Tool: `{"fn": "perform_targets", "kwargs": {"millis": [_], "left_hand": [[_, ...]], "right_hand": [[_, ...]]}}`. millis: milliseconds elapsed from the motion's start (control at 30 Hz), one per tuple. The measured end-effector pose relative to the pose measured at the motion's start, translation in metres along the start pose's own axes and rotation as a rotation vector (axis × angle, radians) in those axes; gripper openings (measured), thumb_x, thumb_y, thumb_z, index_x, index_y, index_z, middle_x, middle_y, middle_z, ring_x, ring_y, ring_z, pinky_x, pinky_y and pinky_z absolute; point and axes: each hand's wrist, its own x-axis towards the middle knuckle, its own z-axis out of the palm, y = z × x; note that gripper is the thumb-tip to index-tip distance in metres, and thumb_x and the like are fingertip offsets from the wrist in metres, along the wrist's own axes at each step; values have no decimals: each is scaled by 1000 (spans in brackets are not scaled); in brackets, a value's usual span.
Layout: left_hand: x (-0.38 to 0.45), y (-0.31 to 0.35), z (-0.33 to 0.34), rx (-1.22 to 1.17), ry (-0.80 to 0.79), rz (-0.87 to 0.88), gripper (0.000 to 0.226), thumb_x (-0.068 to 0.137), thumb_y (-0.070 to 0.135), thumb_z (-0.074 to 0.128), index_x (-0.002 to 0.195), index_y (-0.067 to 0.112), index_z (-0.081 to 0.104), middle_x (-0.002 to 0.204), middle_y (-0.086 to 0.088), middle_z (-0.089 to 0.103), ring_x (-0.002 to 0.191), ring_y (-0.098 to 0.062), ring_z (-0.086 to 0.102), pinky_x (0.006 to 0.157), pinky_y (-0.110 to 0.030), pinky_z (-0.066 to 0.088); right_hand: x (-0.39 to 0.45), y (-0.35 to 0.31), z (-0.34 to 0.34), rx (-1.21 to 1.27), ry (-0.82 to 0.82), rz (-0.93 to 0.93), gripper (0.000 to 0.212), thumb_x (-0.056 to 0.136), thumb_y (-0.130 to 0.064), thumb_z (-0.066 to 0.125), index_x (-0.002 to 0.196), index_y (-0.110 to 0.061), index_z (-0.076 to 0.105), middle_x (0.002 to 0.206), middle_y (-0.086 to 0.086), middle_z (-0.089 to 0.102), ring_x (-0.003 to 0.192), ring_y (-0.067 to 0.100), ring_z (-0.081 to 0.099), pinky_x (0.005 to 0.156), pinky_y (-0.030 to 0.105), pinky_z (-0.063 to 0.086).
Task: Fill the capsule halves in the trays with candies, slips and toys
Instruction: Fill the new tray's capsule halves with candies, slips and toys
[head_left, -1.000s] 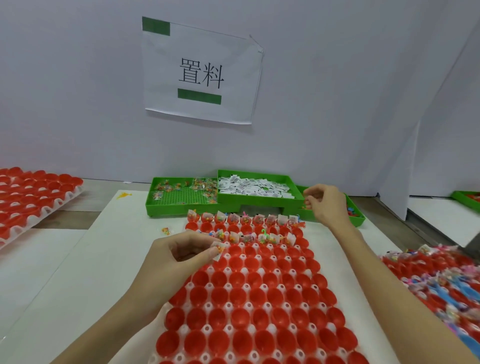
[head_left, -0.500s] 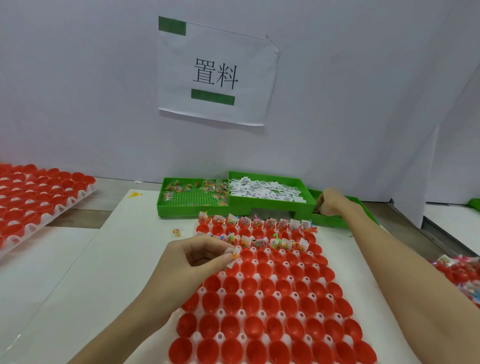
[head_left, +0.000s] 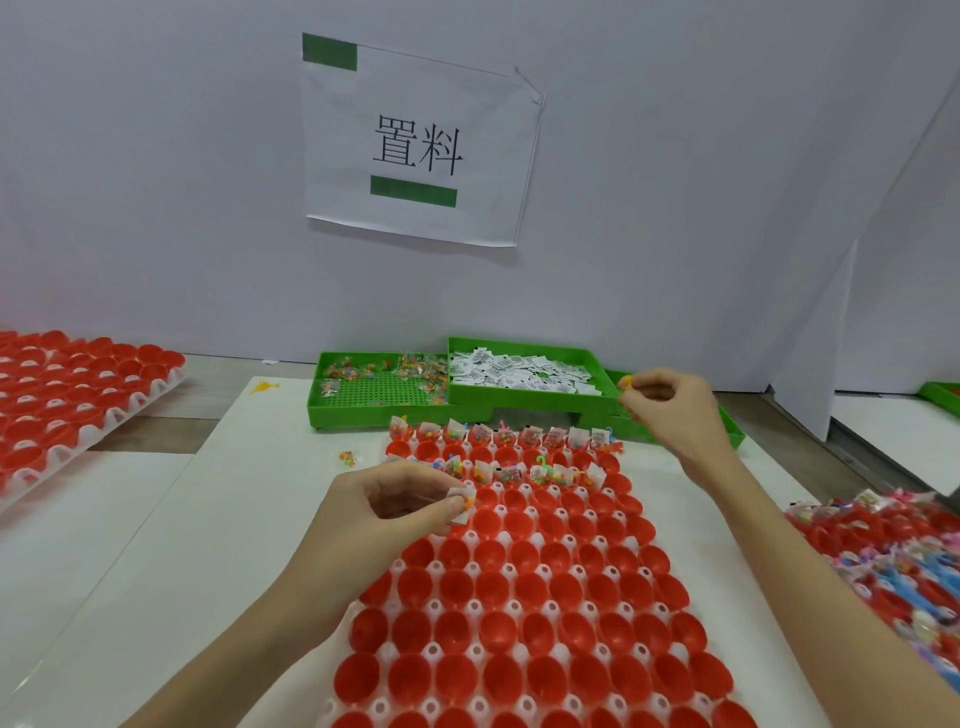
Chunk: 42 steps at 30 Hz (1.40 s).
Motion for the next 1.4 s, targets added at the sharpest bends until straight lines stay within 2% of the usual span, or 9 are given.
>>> {"fn": "perform_targets", "kwargs": {"millis": [133, 300, 633, 833, 1067, 1200, 1267, 1333, 1400], "left_hand": [[-2, 0, 2, 6, -8, 24, 14, 77, 26, 86, 90, 23, 83, 92, -3, 80, 88, -18, 77, 83, -20, 60], [-3, 1, 5, 36, -9, 66, 19, 72, 32, 87, 89, 24, 83, 90, -3, 80, 87, -17, 78, 78, -17, 59], [-6, -6, 11, 44, 61, 54, 21, 68, 32, 89, 86, 21, 82, 81, -5, 79, 81, -18, 78, 72, -15, 57], [-9, -1, 20, 79, 71, 102, 15, 71, 29, 86, 85, 24, 83, 82, -3, 79, 79, -15, 77, 71, -16, 58], [-4, 11, 36, 38, -145, 123, 26, 86, 30, 74, 112, 32, 78, 109, 3, 78, 97, -17, 77, 87, -20, 58], [3, 12, 59, 534, -389, 279, 44, 92, 64, 54, 130, 44, 64, 128, 28, 63, 118, 7, 59, 97, -13, 50], [11, 13, 79, 891, -541, 385, 65, 96, 74, 36, 151, 40, 43, 149, 31, 40, 135, 15, 34, 114, -6, 25], [22, 13, 102, 1115, -641, 492, 77, 99, 72, 28, 161, 27, 23, 165, 18, 21, 148, 2, 16, 119, -11, 6], [33, 14, 125, 1221, -709, 486, 81, 102, 68, 25, 164, 17, 12, 171, 4, 9, 155, -11, 7, 125, -27, 5]], "right_hand": [[-75, -31, 10, 309, -325, -83, 11, 86, -16, 80, 96, -22, 80, 92, 2, 80, 90, 19, 77, 78, 23, 60], [-118, -54, 37, 244, -488, -197, 6, 87, -24, 81, 93, -25, 81, 92, -7, 79, 89, 9, 75, 82, 22, 59], [-138, -55, 41, 246, -586, -225, 12, 95, -25, 72, 99, -19, 82, 87, -2, 78, 82, 12, 76, 82, 31, 62], [-135, -54, 38, 269, -624, -234, 12, 87, -22, 81, 98, -15, 79, 90, 1, 78, 86, 14, 76, 84, 35, 62], [-103, -39, 6, 313, -565, -183, 9, 87, -23, 81, 96, -22, 81, 95, -3, 79, 90, 13, 76, 82, 21, 58], [-66, -2, -24, 140, -217, -84, 7, 84, -22, 83, 91, -24, 80, 86, -5, 78, 81, 9, 73, 76, 25, 59], [-54, 20, -29, 30, -147, -22, 9, 84, -19, 83, 91, -16, 79, 84, -1, 77, 82, 16, 72, 81, 35, 61], [-50, 33, -27, -65, -159, 11, 11, 84, -18, 83, 92, -12, 79, 84, 3, 77, 83, 22, 72, 85, 41, 60], [-49, 40, -21, -126, -185, 12, 14, 84, -19, 84, 93, -10, 79, 84, 2, 77, 83, 20, 72, 84, 38, 60]]}}
